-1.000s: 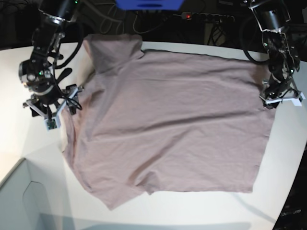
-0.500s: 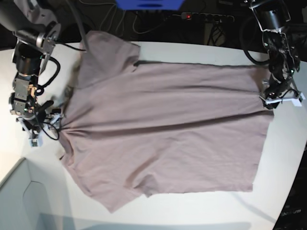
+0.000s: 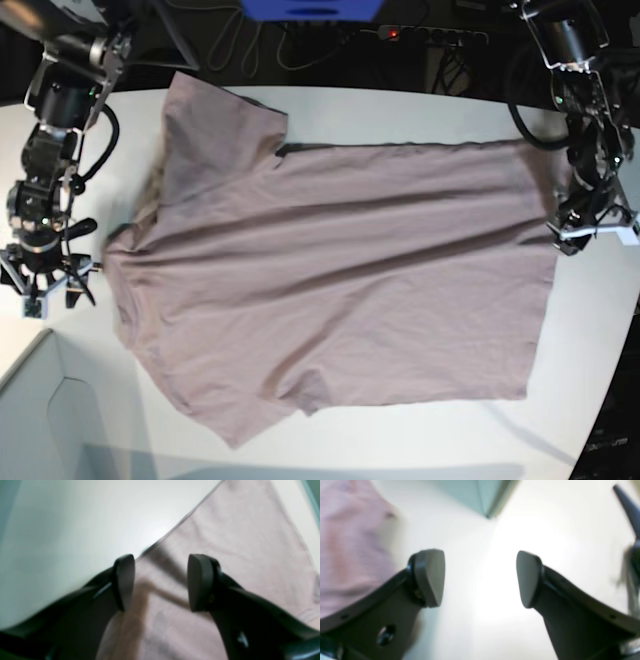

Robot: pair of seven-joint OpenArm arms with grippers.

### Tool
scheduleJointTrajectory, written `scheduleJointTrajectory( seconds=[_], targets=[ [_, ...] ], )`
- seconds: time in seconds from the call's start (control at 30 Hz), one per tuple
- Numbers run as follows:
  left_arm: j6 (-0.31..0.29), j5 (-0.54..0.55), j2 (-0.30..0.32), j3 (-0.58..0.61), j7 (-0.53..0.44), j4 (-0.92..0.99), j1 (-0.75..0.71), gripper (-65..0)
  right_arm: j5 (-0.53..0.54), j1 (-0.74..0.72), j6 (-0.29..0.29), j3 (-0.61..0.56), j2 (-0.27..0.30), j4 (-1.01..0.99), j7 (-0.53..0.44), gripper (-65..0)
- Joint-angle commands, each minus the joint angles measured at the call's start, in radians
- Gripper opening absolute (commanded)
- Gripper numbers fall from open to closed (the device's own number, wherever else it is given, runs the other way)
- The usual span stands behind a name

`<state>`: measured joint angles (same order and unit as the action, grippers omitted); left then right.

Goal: Layout the t-shirt on the table in an organized manner, then fold the t-shirt properly
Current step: 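Regrasp the shirt near the sleeve with the right gripper and pull outward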

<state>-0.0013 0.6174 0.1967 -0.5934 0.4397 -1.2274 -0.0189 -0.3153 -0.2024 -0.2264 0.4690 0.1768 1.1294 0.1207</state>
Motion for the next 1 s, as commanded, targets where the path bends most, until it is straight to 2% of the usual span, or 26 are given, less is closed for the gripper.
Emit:
scheduleJointTrajectory(
  seconds=[0.0, 0.07, 0.1, 0.23, 0.37, 0.63, 0.8, 0.97],
  targets=[
    [-0.004, 0.006, 0.019, -0.004, -0.017, -0.019, 0.009, -32.1, 0.005, 0.019, 0.003, 0.001, -0.009, 0.097, -0.022, -20.3],
    [-0.004, 0.006, 0.020, -0.004, -0.017, -0.019, 0.009, -32.1, 0.006, 0.122, -0.009, -0.003, -0.063, 0.252, 0.007, -20.3],
    [-0.004, 0.006, 0.020, -0.004, -0.017, -0.018, 0.009, -32.1, 0.006, 0.166, -0.034, -0.005, -0.089, 0.314, 0.030, -20.3],
    [-0.004, 0.000, 0.014, -0.004, -0.017, -0.007, 0.009, -32.1, 0.006, 0.304, -0.170, -0.003, -0.224, 0.487, 0.116, -20.3],
    [-0.004, 0.000, 0.019, -0.007, -0.017, -0.012, 0.007, -32.1, 0.006, 0.407, -0.293, -0.002, -0.323, 0.581, 0.179, -20.5],
    [-0.004, 0.000, 0.022, -0.007, -0.017, -0.016, 0.007, -32.1, 0.011, 0.478, -0.472, -0.026, -0.334, 0.559, 0.311, -20.6],
    [-0.004, 0.005, 0.013, -0.007, -0.017, -0.016, 0.006, -32.1, 0.011, 0.485, -0.472, -0.106, -0.334, 0.561, 0.343, -20.6],
    [-0.004, 0.006, 0.013, -0.007, -0.017, -0.018, -0.010, -32.1, 0.008, 0.505, -0.472, -0.278, -0.334, 0.587, 0.337, -20.6]
  ],
)
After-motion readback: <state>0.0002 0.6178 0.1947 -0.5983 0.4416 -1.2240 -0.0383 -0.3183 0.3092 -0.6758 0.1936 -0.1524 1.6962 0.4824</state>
